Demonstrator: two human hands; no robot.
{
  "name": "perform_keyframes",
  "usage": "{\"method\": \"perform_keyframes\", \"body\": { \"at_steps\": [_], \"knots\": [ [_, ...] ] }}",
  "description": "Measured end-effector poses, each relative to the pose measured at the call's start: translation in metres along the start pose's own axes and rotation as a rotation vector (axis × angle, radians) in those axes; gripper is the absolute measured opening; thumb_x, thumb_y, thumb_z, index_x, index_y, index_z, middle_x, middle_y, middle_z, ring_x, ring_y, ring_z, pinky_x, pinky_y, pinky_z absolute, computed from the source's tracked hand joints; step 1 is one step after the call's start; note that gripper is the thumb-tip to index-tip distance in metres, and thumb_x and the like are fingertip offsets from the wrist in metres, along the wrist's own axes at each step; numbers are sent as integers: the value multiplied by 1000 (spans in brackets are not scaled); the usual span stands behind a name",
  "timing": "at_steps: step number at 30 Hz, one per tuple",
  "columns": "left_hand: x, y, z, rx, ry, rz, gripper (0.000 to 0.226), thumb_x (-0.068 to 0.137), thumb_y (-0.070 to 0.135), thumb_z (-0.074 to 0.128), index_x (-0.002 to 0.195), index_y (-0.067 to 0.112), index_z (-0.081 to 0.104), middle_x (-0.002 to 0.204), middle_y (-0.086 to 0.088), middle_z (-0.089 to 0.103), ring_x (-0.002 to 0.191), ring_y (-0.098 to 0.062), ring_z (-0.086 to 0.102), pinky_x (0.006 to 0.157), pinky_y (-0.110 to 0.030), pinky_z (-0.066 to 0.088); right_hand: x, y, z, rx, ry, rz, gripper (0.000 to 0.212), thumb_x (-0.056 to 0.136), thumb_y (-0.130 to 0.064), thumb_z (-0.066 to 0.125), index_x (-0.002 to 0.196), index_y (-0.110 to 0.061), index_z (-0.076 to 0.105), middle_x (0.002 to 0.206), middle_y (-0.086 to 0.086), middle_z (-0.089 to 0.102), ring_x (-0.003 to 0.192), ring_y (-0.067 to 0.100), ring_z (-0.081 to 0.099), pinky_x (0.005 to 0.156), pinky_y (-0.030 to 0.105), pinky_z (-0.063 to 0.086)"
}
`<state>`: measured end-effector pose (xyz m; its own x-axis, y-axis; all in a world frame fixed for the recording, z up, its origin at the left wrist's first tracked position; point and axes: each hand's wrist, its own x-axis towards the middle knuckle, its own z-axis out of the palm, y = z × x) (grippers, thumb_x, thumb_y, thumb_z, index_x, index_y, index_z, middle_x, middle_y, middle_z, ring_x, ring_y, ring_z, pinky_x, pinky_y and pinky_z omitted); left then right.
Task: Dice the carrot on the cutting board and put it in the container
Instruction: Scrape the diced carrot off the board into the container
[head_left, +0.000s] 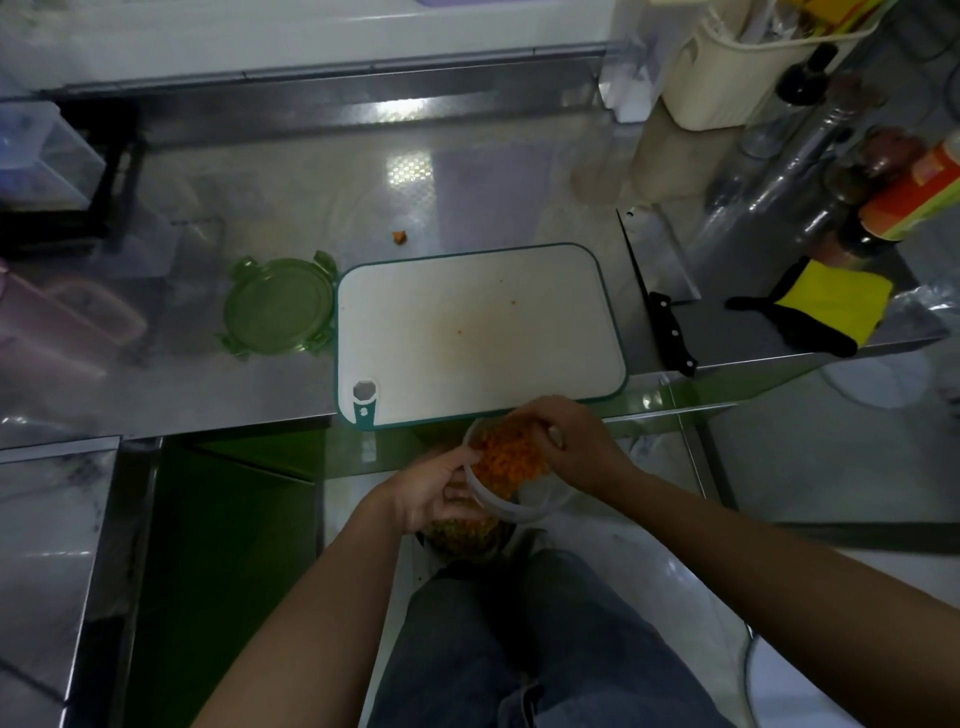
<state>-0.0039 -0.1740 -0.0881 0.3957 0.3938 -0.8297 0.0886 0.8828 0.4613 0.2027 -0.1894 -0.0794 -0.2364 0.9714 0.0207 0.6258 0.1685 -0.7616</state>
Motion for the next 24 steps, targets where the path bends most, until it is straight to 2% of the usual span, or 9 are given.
{"method": "perform_keyframes", "body": {
  "at_steps": [4, 7, 9, 12, 15, 17, 18, 21, 24],
  "knots": [
    [-9, 0, 2, 129, -37, -12, 35, 90, 23, 60, 123, 10, 54, 104, -16, 69, 94, -28, 68, 74, -41, 59, -1, 9, -15, -56, -37, 150, 19, 89, -7, 54, 99, -12, 70, 90, 2, 68, 71, 3, 53, 65, 21, 41],
    [-20, 5, 6, 253, -59, 25, 32, 91, 25, 59, 121, 13, 55, 108, -17, 67, 97, -30, 68, 75, -40, 58, -2, 9, -31, -124, -141, 219, 15, 89, -14, 57, 97, -15, 70, 79, -2, 62, 66, 6, 52, 62, 23, 39],
    [-27, 11, 7, 299, -58, 51, 30, 92, 29, 58, 117, 13, 57, 109, -17, 67, 97, -30, 68, 75, -40, 58, 0, 3, -44, -149, -167, 244, 13, 90, -20, 59, 97, -14, 68, 79, -4, 59, 70, 10, 54, 60, 23, 39],
    [-39, 24, 9, 318, -41, 97, 36, 93, 36, 55, 117, 10, 61, 105, -17, 70, 93, -30, 70, 74, -39, 59, 12, -6, -63, -130, -302, 327, 26, 92, -33, 59, 105, -11, 63, 91, 2, 62, 82, 16, 59, 65, 24, 44],
    [-46, 41, 13, 264, 63, 190, 30, 95, 31, 51, 115, 12, 63, 93, -14, 71, 84, -30, 70, 75, -42, 60, 28, -17, -76, 30, -498, 514, 33, 98, -33, 47, 113, -5, 56, 103, 13, 60, 79, 22, 62, 66, 32, 55],
    [-47, 51, 16, 187, 160, 270, 28, 95, 28, 51, 115, 13, 64, 90, -12, 72, 81, -29, 71, 77, -45, 59, 38, -24, -80, 202, -569, 670, 30, 99, -25, 43, 116, -2, 55, 104, 13, 60, 79, 21, 61, 75, 37, 56],
    [-47, 56, 17, 157, 198, 310, 29, 94, 31, 53, 115, 14, 65, 93, -12, 73, 83, -30, 71, 76, -45, 59, 45, -28, -81, 217, -569, 683, 30, 97, -23, 47, 117, -2, 54, 107, 14, 61, 83, 21, 61, 78, 38, 54],
    [-47, 65, 17, 66, 326, 402, 40, 93, 49, 51, 111, 17, 67, 100, -6, 73, 90, -28, 71, 71, -39, 60, 67, -32, -75, -11, -518, 534, 33, 85, -11, 67, 112, 5, 56, 114, 20, 59, 104, 32, 61, 87, 44, 51],
    [-43, 74, 10, -54, 512, 451, 50, 98, 52, 39, 111, 12, 65, 102, -9, 70, 88, -27, 68, 58, -29, 57, 83, -41, -64, 89, -460, 483, 43, 80, -5, 71, 119, 3, 54, 117, 18, 57, 108, 32, 58, 91, 43, 51]
  ]
}}
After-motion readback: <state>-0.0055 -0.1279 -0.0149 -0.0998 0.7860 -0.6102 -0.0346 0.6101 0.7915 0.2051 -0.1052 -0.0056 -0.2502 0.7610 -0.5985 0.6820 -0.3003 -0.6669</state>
